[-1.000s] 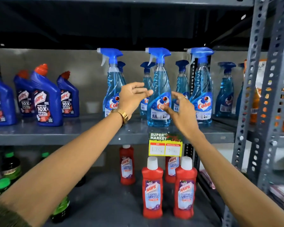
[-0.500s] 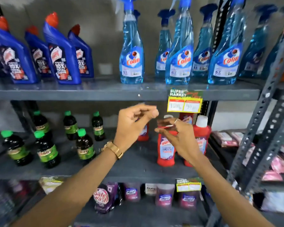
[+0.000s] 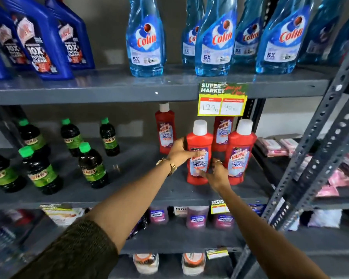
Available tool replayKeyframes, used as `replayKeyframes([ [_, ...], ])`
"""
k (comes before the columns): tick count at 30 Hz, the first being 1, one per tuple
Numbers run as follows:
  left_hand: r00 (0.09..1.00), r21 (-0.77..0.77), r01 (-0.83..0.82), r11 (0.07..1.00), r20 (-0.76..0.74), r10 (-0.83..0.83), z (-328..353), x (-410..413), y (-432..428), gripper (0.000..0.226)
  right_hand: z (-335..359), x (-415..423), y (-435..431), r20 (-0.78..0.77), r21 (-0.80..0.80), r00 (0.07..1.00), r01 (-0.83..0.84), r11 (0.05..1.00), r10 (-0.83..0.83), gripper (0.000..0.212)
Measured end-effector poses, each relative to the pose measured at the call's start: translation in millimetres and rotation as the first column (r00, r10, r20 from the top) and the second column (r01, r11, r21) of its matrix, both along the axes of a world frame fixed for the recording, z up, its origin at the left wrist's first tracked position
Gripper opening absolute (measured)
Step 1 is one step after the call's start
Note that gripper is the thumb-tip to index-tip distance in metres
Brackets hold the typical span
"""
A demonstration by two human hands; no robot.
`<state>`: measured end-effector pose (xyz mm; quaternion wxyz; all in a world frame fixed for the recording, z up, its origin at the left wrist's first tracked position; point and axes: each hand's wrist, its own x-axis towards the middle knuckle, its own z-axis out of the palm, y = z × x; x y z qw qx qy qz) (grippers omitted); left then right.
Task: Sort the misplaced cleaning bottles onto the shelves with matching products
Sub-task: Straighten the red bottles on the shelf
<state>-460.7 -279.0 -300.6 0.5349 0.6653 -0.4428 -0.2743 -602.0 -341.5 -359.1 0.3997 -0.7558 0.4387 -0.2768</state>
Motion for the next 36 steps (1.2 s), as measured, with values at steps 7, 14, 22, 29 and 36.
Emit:
replayKeyframes([
  [7, 0.990, 0.061, 0.095, 0.994, 0.103, -0.101, 2, 22, 1, 0.046, 7, 20, 3, 0.112, 0.116, 0.993, -0.042, 0.992, 0.029, 0.053],
  [14, 0.994, 0.035, 0.064, 0.997, 0.091, -0.067, -1, 65, 37, 0.052, 4, 58, 35, 0.139, 0.145, 0.984, -0.130, 0.981, 0.110, 0.055],
  [22, 0.997, 0.022, 0.067, 0.998, 0.046, -0.068, -7, 79, 48, 0.051, 2, 70, 46, 0.139, 0.138, 0.984, -0.130, 0.982, 0.111, 0.057],
  [29, 0.994, 0.047, 0.096, 0.994, 0.045, -0.098, -5, 84, 48, 0.049, 0, 76, 51, 0.140, 0.130, 0.986, -0.108, 0.986, 0.090, 0.057],
  [36, 0.998, 0.053, 0.062, 0.997, 0.031, -0.063, -7, 85, 55, 0.052, -2, 80, 54, 0.131, 0.116, 0.983, -0.143, 0.983, 0.127, 0.057],
])
